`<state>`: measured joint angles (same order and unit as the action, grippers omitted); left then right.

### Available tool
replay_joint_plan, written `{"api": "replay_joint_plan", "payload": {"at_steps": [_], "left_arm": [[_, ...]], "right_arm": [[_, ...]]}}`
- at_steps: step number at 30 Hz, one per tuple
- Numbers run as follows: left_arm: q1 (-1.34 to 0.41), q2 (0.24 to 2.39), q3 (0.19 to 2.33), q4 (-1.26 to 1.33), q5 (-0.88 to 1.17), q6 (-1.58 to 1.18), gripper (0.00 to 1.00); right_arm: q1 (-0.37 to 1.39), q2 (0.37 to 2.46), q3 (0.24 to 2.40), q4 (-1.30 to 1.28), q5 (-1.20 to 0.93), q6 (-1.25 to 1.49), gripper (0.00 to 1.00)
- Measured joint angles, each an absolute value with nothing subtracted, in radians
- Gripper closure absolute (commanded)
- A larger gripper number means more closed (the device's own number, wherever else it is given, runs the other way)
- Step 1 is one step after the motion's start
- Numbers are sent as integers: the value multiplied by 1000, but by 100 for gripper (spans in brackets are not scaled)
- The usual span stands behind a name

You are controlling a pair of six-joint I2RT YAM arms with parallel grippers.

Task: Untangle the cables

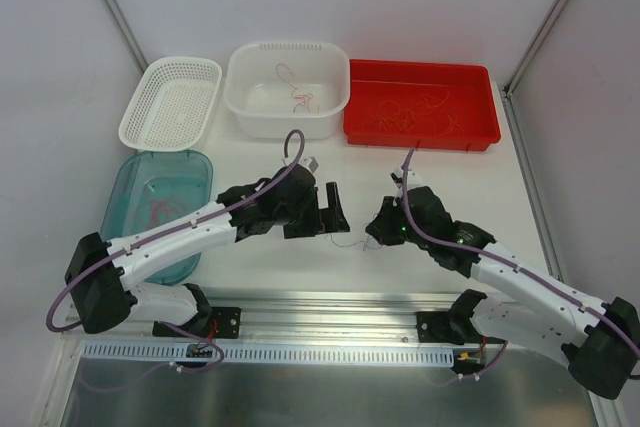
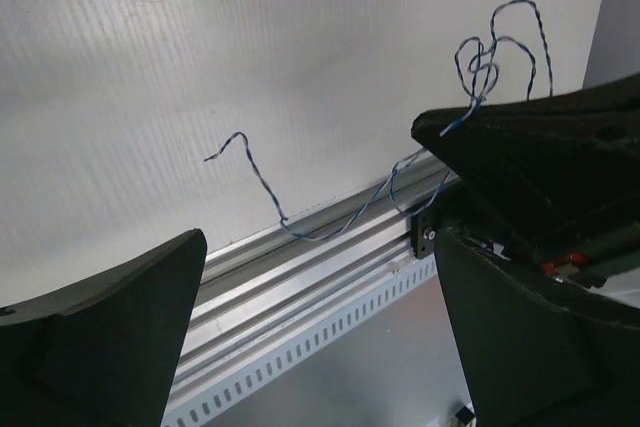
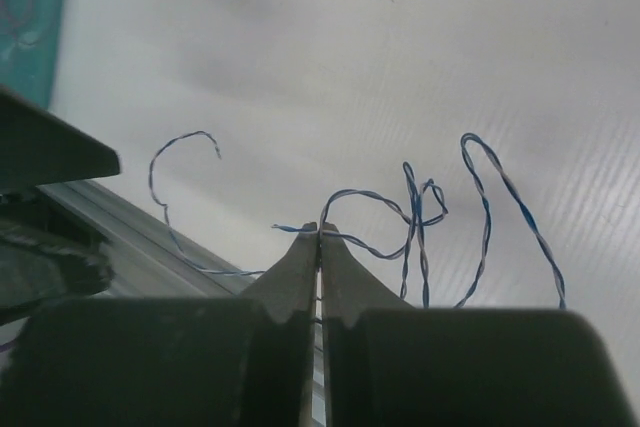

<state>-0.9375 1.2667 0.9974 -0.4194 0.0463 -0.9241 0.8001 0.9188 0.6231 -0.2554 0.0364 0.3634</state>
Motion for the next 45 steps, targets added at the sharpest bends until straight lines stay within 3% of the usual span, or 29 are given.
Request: {"api": "replay_joint_plan", "payload": {"at_steps": [9,12,16,18,39,43,45], "left_arm": [[-968,1309,997,-339,24,-1014,2],[-969,1315,995,-318,21,-1039,10],[-970,1328,986,-304,21,-1062,32],[-970,1333,984,-303,20,-1065,35],[-970,1312,941,-205,27,-1032,36],[-970,1328,941,-199,44,-1032,44],[-970,1328,941,-195,51,-1030,58]], "right_arm": [[849,889,623,-199,36,374,99],[863,890,623,-185,36,379,99],[878,896,623,-173,33,379,99],[891,908,625,-168,29,373,99],[1014,994,636,-86,-146,213,99],[1020,994,644,-86,-151,187,99],[1021,994,647,-85,-151,177,99]]}}
